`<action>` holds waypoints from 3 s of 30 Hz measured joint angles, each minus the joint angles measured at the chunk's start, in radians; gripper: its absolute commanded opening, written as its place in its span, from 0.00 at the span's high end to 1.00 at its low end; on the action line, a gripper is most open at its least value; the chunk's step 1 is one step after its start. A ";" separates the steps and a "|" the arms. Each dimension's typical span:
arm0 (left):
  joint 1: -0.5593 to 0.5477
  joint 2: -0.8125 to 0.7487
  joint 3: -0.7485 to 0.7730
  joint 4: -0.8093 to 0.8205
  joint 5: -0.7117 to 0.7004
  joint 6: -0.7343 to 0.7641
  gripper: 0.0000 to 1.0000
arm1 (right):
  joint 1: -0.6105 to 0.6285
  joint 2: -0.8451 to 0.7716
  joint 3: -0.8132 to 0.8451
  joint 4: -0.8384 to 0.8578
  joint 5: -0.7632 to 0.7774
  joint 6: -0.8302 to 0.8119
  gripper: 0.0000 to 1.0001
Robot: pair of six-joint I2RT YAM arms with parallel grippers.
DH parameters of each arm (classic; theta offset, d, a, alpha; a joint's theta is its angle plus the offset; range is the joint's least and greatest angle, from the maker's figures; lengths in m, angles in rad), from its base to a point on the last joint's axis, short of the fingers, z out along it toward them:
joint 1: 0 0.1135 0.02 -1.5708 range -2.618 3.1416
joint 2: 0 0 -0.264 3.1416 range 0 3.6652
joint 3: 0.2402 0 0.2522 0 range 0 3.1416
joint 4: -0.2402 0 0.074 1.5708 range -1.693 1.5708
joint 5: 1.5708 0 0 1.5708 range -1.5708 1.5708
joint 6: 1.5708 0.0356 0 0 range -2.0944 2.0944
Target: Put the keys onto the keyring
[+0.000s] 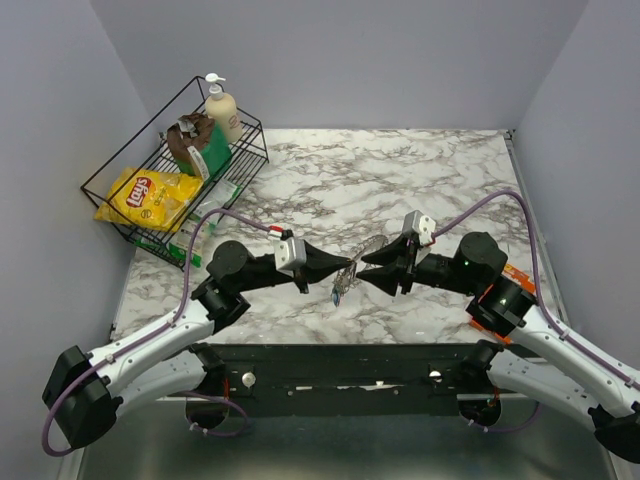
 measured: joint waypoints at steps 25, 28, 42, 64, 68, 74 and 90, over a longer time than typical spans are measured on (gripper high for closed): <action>0.001 0.068 -0.011 0.265 0.150 -0.135 1.00 | -0.002 0.029 -0.020 0.072 -0.058 0.024 0.87; 0.001 0.075 -0.011 0.278 0.154 -0.141 1.00 | -0.002 0.033 -0.023 0.077 -0.072 0.026 0.87; 0.001 0.117 -0.009 0.344 0.165 -0.173 1.00 | -0.002 0.033 -0.042 0.108 -0.079 0.027 0.88; 0.001 0.097 -0.009 0.230 0.116 -0.089 1.00 | -0.002 -0.047 -0.158 0.178 0.028 0.051 0.52; 0.000 0.068 -0.009 0.157 0.084 -0.037 1.00 | -0.002 -0.101 -0.195 0.179 0.112 0.051 0.38; 0.000 0.068 -0.010 0.114 0.051 -0.002 1.00 | -0.002 -0.185 -0.234 0.180 0.217 0.060 0.24; 0.000 0.348 0.014 0.220 0.057 -0.045 1.00 | -0.002 -0.230 -0.266 0.179 0.345 0.083 0.20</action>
